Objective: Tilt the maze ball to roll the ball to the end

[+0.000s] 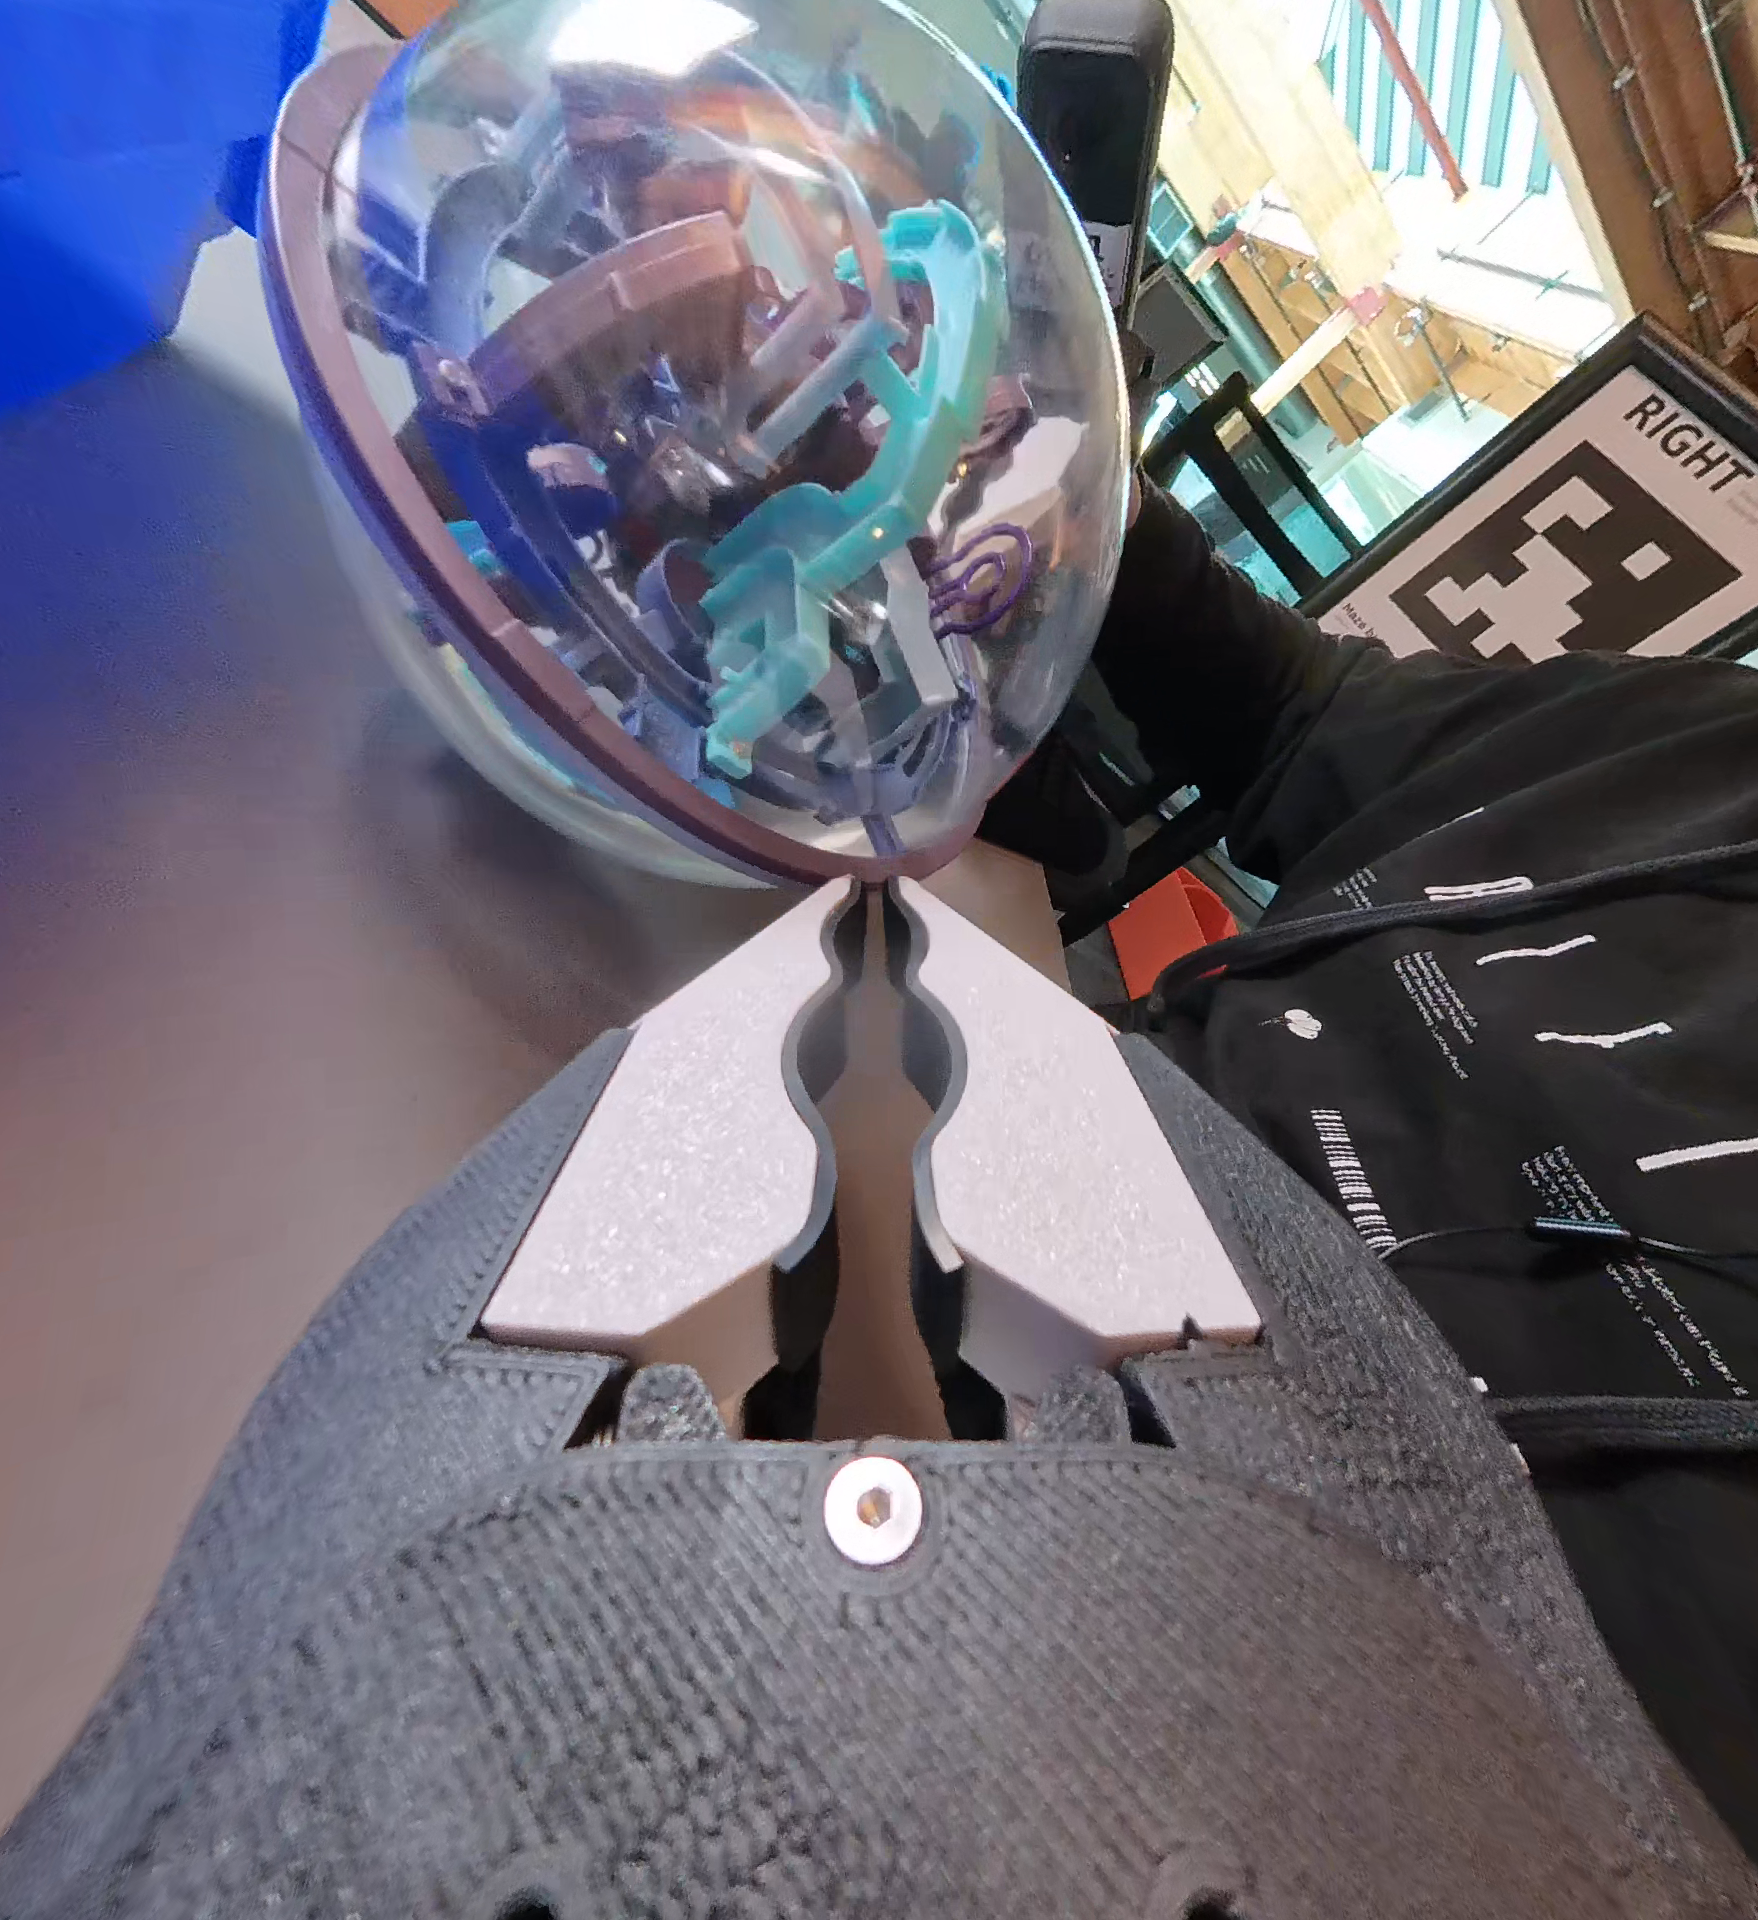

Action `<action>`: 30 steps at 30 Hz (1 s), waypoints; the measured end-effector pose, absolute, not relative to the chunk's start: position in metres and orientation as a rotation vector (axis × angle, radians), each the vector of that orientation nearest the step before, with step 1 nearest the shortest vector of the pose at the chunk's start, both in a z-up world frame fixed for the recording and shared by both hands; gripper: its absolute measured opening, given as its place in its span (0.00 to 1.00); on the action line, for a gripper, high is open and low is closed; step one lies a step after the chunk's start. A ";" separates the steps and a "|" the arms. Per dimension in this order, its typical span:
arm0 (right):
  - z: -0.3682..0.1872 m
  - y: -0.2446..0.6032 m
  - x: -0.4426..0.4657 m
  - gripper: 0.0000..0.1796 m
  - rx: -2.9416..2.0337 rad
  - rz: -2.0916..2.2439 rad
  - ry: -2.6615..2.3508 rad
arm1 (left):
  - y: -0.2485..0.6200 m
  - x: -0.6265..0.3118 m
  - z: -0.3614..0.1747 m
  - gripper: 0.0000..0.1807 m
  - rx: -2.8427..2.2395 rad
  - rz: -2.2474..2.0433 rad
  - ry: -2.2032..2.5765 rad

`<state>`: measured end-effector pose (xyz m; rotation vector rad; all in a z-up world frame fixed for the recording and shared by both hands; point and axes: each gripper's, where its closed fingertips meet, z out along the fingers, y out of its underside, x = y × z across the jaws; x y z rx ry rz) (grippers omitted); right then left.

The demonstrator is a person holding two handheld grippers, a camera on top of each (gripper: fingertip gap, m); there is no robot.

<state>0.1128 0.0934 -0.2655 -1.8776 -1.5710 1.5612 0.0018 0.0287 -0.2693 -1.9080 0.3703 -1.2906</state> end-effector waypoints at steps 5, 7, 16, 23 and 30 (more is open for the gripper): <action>-0.262 0.098 0.112 0.00 -1.863 1.566 -1.557 | 0.048 -0.027 -0.262 0.17 -1.886 -1.253 0.278; -0.258 0.098 0.111 0.04 -1.857 1.589 -1.544 | 0.064 -0.041 -0.259 0.28 -1.873 -1.274 0.168; -0.243 0.121 0.100 0.24 -1.950 1.654 -1.349 | 0.086 -0.021 -0.266 0.23 -1.898 -1.392 0.090; -0.250 0.135 0.101 0.17 -1.989 1.630 -1.297 | 0.087 -0.012 -0.273 0.18 -1.931 -1.298 0.145; -0.258 0.136 0.103 0.09 -2.007 1.628 -1.279 | 0.082 -0.005 -0.283 0.14 -1.984 -1.210 0.216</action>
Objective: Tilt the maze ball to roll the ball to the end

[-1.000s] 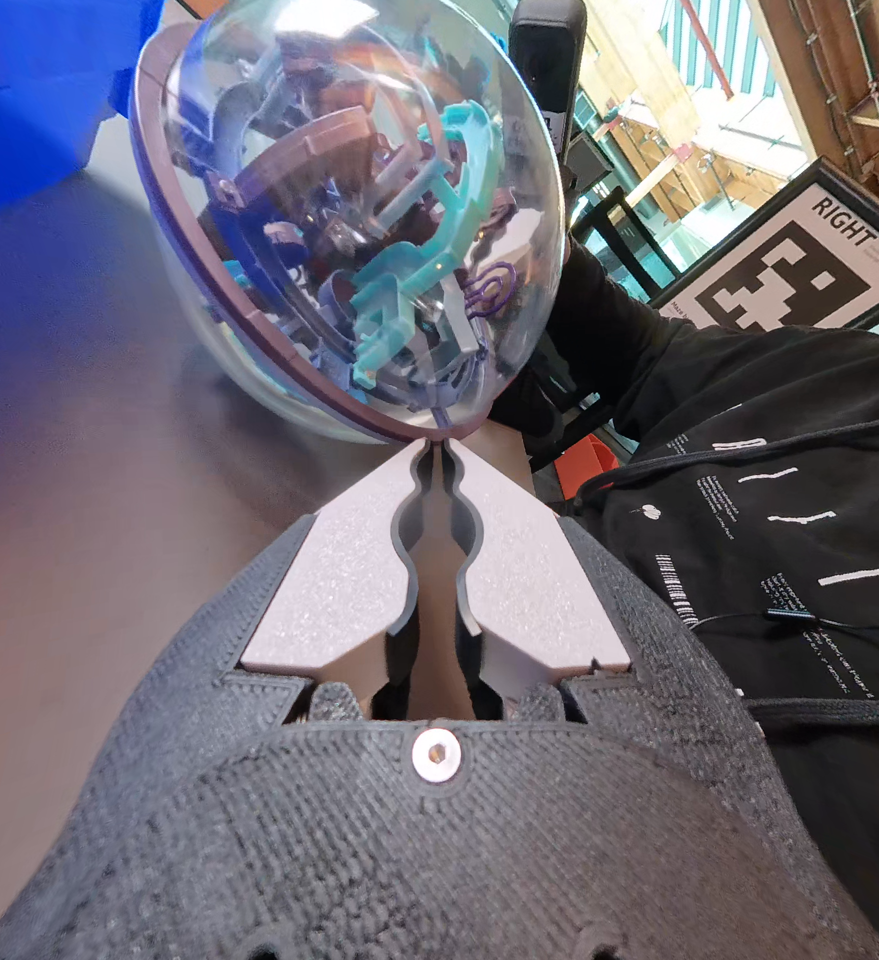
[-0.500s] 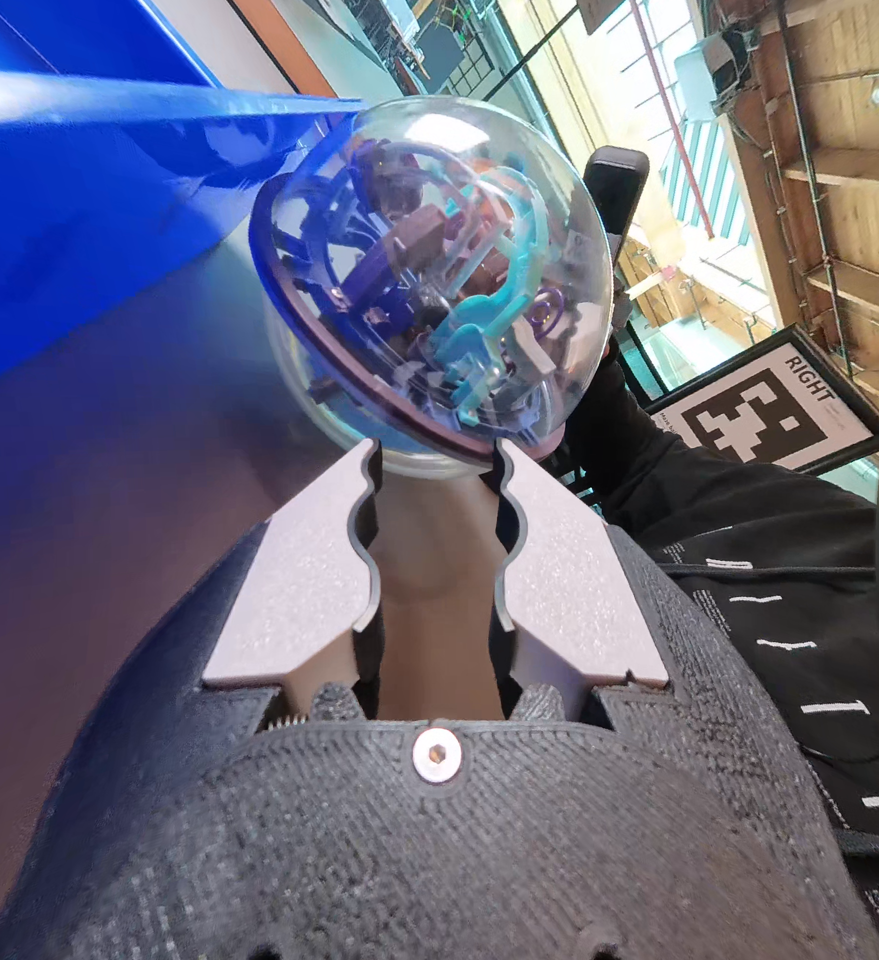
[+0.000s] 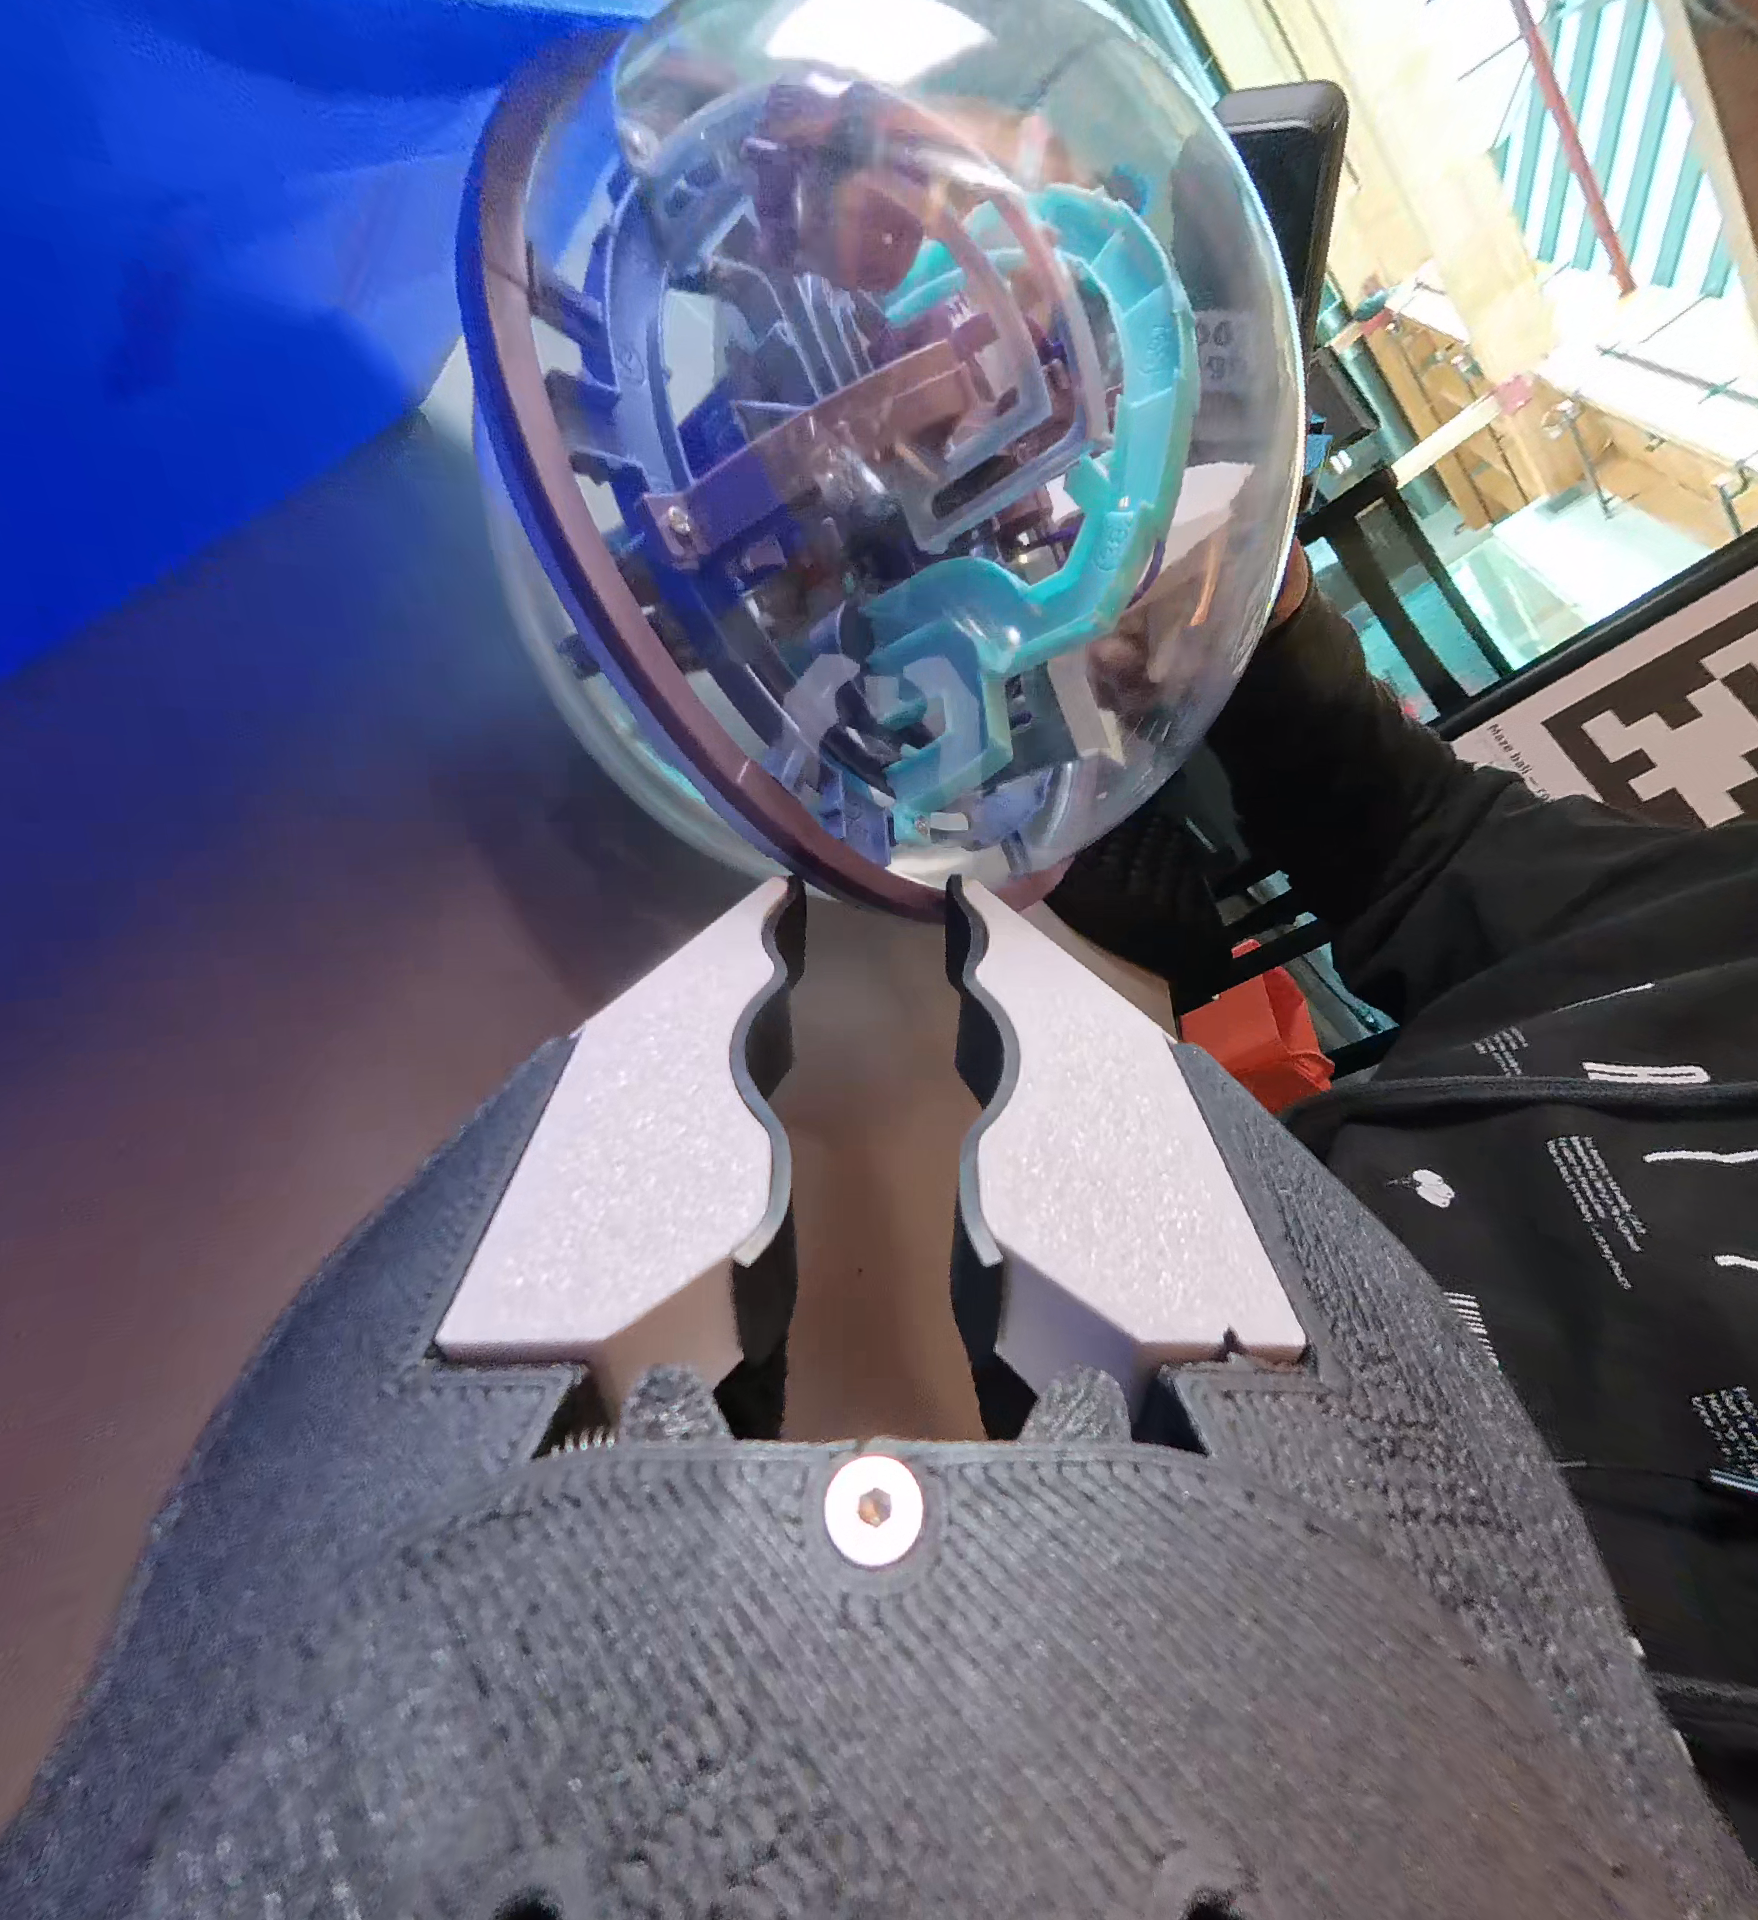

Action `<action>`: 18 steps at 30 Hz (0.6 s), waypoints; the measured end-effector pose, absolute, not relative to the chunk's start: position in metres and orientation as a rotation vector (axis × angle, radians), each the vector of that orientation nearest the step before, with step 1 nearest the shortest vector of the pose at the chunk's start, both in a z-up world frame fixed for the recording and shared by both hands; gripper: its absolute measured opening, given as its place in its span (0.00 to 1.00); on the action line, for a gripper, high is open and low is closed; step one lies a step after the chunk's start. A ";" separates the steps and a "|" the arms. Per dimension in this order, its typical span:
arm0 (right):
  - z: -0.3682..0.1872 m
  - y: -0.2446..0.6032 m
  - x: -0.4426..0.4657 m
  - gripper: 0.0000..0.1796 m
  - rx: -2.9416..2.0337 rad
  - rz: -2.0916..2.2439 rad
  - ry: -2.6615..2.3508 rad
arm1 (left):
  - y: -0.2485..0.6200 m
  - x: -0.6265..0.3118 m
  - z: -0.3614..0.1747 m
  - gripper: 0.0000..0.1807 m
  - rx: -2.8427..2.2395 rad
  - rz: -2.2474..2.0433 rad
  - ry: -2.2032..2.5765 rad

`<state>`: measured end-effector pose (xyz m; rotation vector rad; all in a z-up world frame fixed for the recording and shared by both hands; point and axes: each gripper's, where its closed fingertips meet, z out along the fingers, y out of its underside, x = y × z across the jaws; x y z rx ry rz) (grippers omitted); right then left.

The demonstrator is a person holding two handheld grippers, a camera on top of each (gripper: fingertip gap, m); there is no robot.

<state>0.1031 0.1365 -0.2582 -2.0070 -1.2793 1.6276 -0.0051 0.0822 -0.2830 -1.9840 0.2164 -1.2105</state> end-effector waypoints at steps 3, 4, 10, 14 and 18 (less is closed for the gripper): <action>-0.258 0.136 0.104 0.06 -1.999 1.652 -1.271 | 0.080 -0.005 -0.284 0.15 -1.993 -1.215 0.217; -0.258 0.136 0.104 0.06 -1.997 1.652 -1.268 | 0.080 -0.008 -0.285 0.16 -1.995 -1.208 0.217; -0.259 0.139 0.106 0.05 -1.993 1.652 -1.256 | 0.094 -0.038 -0.276 0.22 -1.937 -1.152 0.160; -0.263 0.140 0.108 0.05 -1.986 1.644 -1.260 | 0.100 -0.036 -0.274 0.22 -1.904 -1.184 0.165; -0.266 0.141 0.110 0.05 -1.972 1.631 -1.264 | 0.101 -0.031 -0.269 0.19 -1.856 -1.259 0.169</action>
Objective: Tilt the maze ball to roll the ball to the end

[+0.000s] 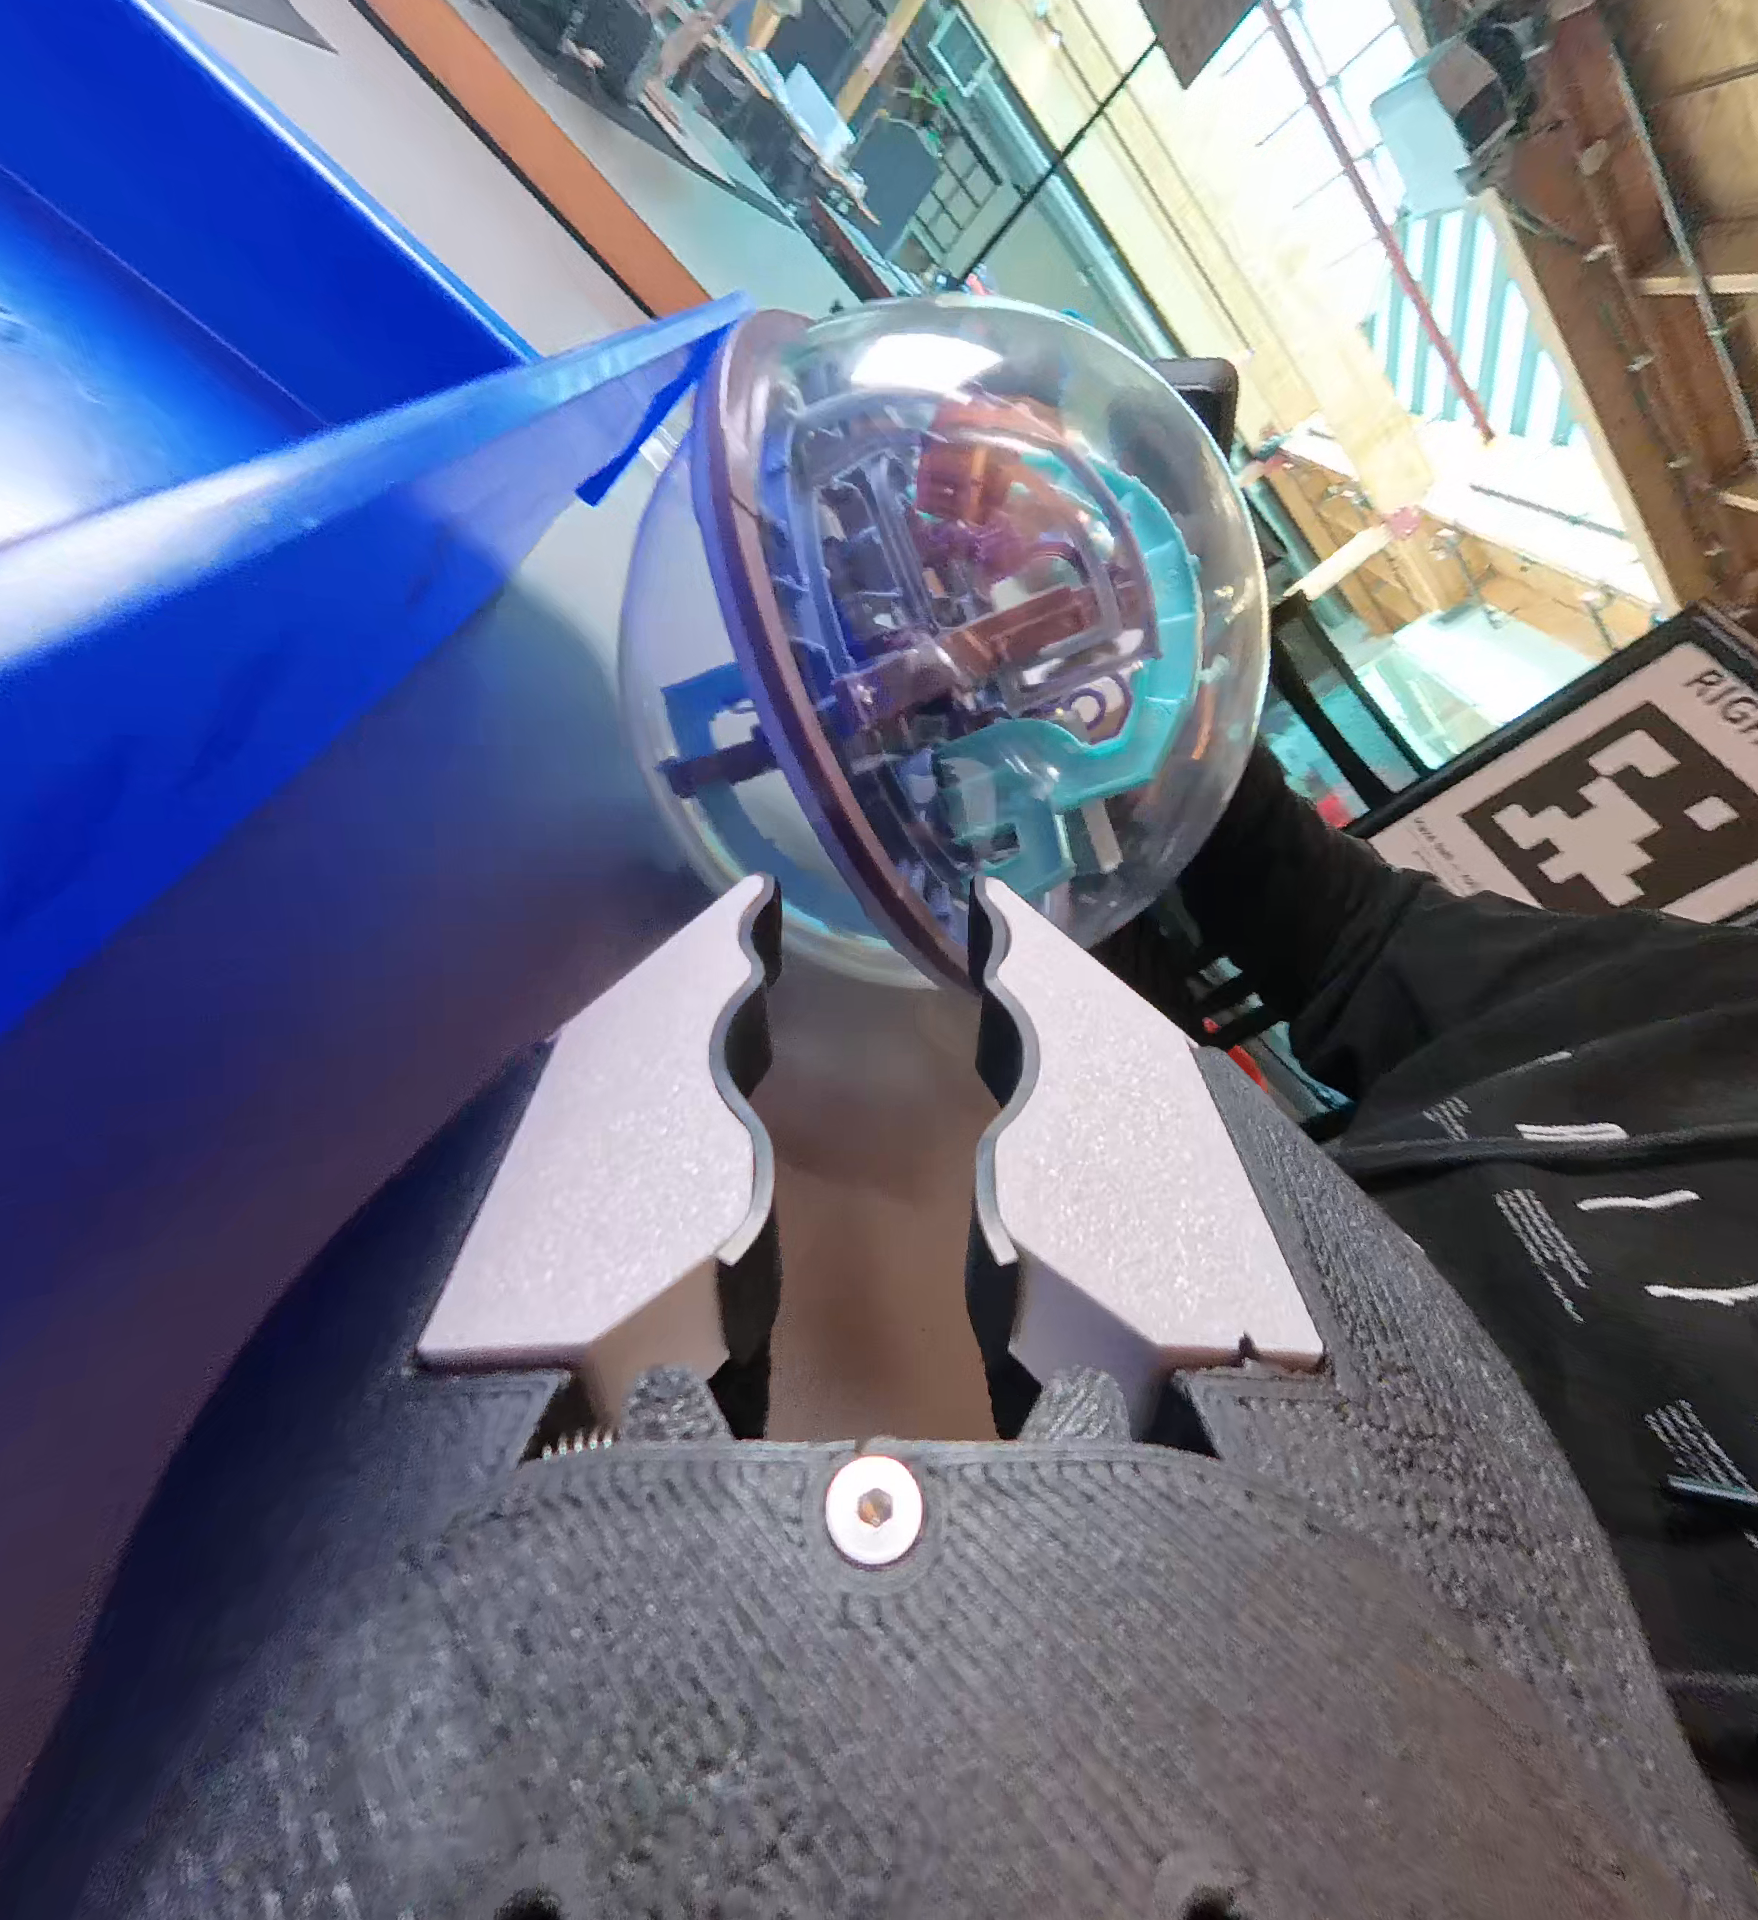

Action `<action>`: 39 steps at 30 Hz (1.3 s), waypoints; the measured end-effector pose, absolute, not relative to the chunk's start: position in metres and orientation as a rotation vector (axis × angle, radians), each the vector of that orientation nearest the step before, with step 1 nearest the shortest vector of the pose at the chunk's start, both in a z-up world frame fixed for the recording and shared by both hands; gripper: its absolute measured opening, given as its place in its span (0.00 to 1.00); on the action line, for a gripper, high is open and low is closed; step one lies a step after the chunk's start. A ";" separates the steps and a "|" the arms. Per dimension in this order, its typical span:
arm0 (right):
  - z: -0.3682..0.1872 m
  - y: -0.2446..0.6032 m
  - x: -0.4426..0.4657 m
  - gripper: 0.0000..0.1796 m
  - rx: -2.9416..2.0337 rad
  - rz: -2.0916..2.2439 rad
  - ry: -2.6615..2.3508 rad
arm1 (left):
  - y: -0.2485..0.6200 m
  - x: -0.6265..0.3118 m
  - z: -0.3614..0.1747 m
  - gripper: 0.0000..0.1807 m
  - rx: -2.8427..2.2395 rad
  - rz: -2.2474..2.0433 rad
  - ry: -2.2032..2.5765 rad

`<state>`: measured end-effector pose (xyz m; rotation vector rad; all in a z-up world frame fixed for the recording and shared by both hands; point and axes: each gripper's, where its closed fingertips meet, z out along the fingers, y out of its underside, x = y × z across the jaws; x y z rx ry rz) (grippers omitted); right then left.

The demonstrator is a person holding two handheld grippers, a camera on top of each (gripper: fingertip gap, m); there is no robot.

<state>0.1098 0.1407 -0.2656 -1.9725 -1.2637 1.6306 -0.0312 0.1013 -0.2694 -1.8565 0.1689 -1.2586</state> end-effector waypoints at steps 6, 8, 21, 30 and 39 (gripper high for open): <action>-0.262 0.138 0.113 0.04 -1.916 1.596 -1.317 | 0.106 -0.042 -0.264 0.19 -1.834 -1.258 0.156; -0.260 0.137 0.113 0.03 -1.893 1.590 -1.336 | 0.110 -0.047 -0.268 0.19 -1.856 -1.225 0.159; -0.233 0.139 0.113 0.00 -1.851 1.494 -1.448 | 0.104 -0.032 -0.276 0.20 -1.933 -1.180 0.306; -0.235 0.140 0.105 0.13 -1.920 1.572 -1.362 | 0.101 -0.009 -0.292 0.24 -2.026 -1.026 0.421; -0.225 0.142 0.104 0.20 -1.902 1.535 -1.357 | 0.096 0.002 -0.303 0.22 -2.116 -0.915 0.450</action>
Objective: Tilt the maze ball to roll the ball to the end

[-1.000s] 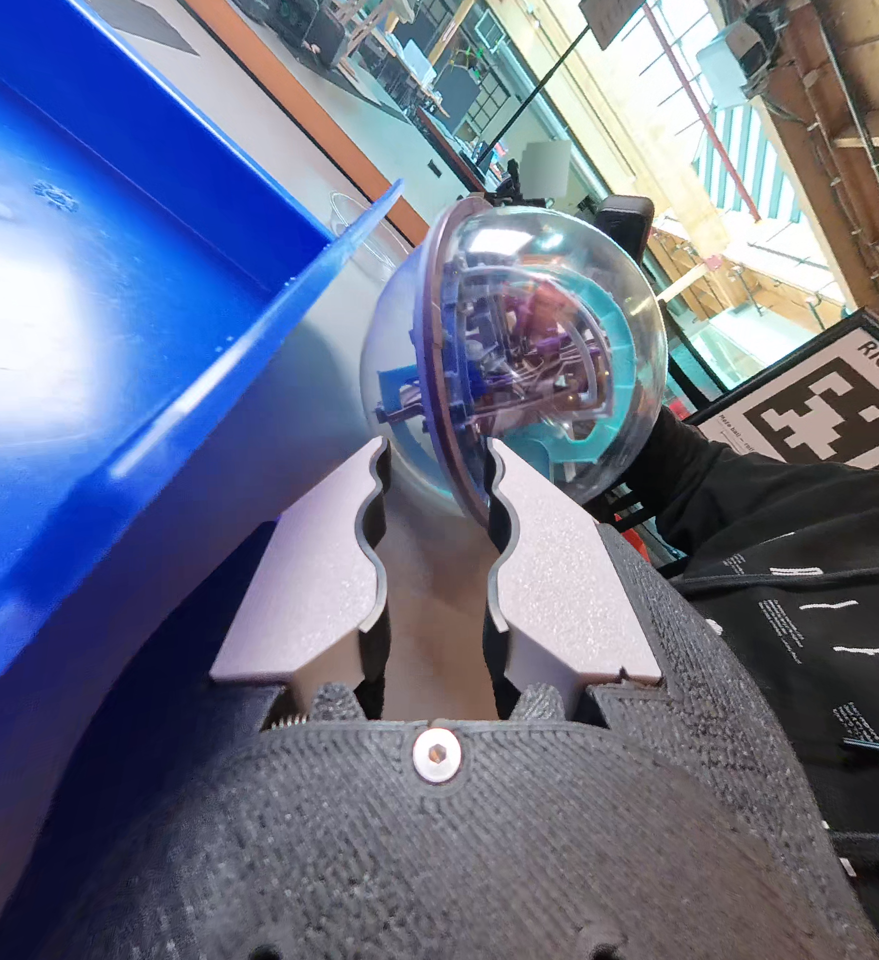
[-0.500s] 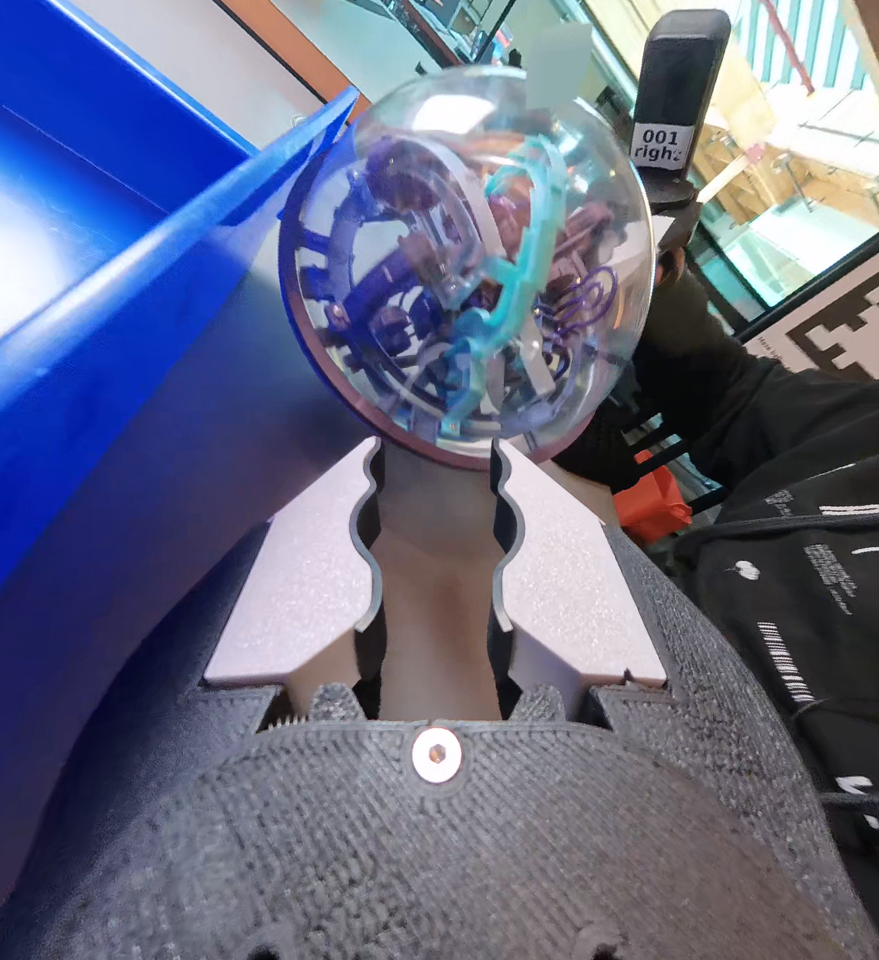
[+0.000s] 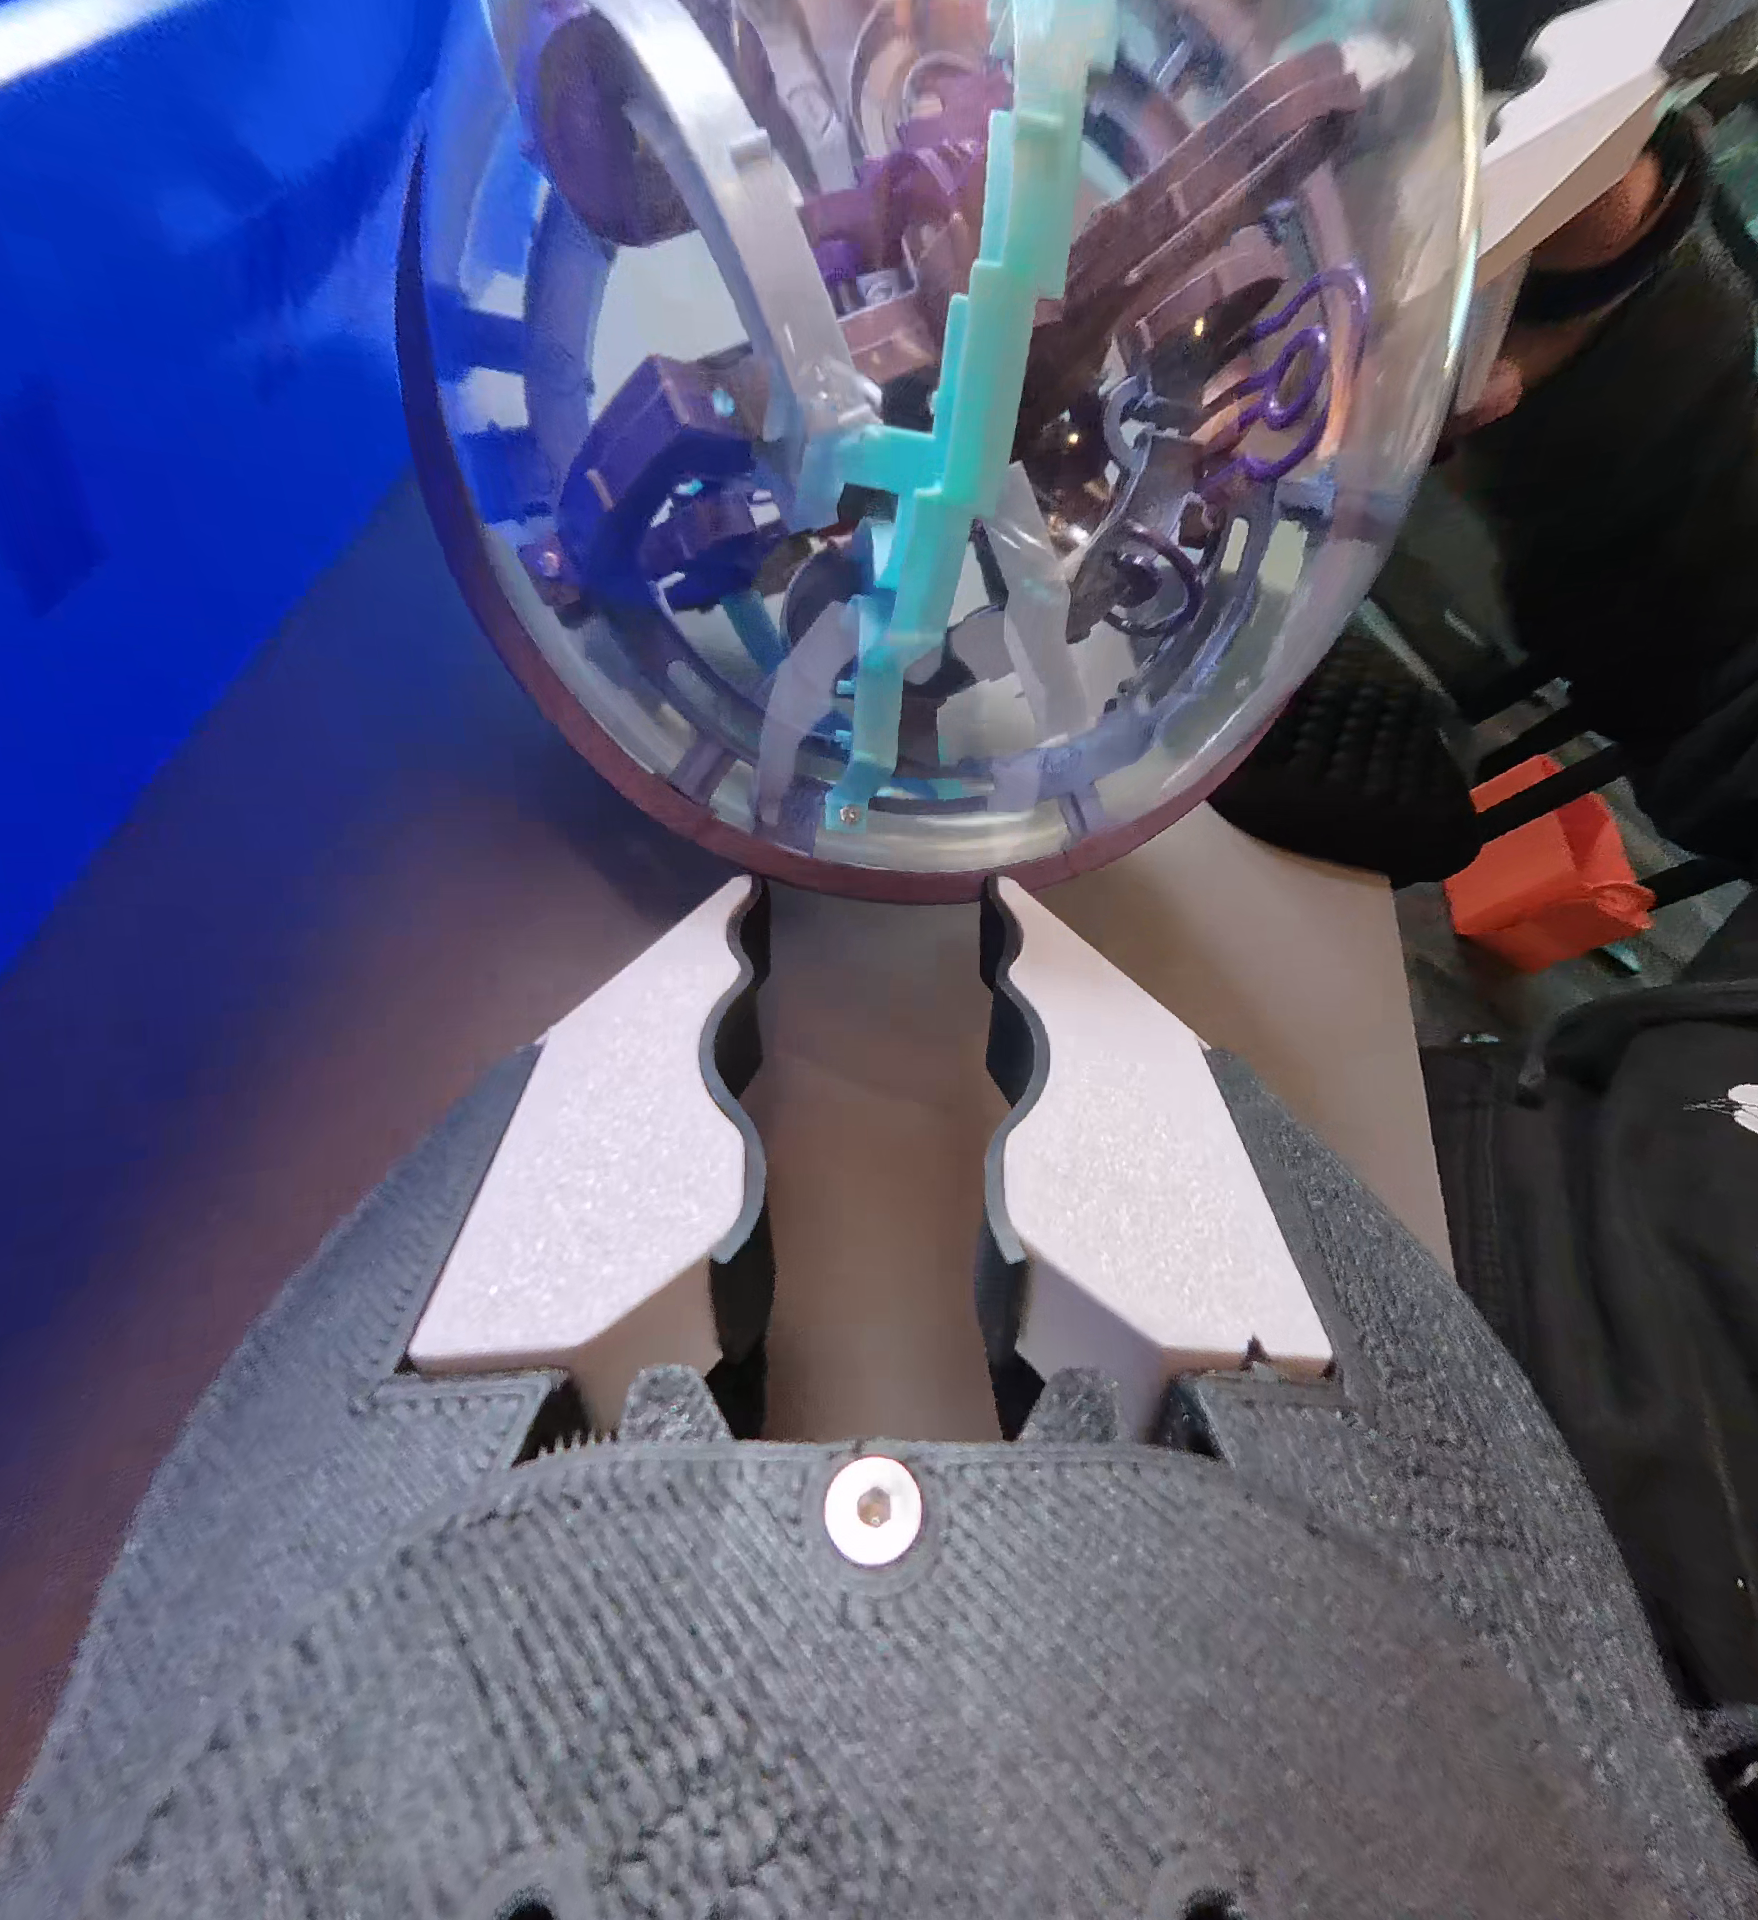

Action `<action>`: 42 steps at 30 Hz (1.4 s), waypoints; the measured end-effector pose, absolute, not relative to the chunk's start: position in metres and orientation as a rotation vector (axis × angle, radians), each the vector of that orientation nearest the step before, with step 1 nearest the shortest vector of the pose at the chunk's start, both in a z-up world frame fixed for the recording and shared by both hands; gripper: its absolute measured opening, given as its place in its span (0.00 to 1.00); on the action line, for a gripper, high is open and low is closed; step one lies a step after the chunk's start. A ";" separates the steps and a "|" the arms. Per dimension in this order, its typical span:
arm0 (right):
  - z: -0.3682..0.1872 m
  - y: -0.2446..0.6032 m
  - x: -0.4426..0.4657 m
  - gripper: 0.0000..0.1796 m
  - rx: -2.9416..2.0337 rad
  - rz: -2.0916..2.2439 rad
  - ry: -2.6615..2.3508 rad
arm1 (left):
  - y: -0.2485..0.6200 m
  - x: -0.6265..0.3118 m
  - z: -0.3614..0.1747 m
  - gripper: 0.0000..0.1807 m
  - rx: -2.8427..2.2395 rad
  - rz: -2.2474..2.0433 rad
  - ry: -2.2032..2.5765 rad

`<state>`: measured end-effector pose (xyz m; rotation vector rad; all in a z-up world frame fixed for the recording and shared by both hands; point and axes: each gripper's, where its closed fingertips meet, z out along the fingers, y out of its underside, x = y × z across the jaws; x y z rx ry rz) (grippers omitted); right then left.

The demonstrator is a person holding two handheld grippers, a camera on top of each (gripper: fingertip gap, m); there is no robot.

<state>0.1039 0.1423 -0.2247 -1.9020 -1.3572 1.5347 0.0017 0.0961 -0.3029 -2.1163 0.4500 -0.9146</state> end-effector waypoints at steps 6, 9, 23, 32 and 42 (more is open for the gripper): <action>-0.217 0.143 0.099 0.20 -1.909 1.428 -1.356 | 0.087 0.018 -0.316 0.21 -2.217 -0.805 0.518; -0.216 0.143 0.098 0.21 -1.894 1.295 -1.392 | 0.082 0.029 -0.317 0.21 -2.224 -0.833 0.545; -0.215 0.159 0.090 0.06 -1.891 1.045 -1.418 | 0.113 -0.021 -0.231 0.53 -1.929 -0.401 0.653; -0.203 0.158 0.075 0.04 -1.819 1.080 -1.438 | 0.129 0.005 -0.231 0.69 -1.955 -0.488 0.762; -0.207 0.187 0.098 0.41 -1.529 1.308 -1.534 | 0.121 -0.001 -0.244 0.61 -1.986 -0.626 0.639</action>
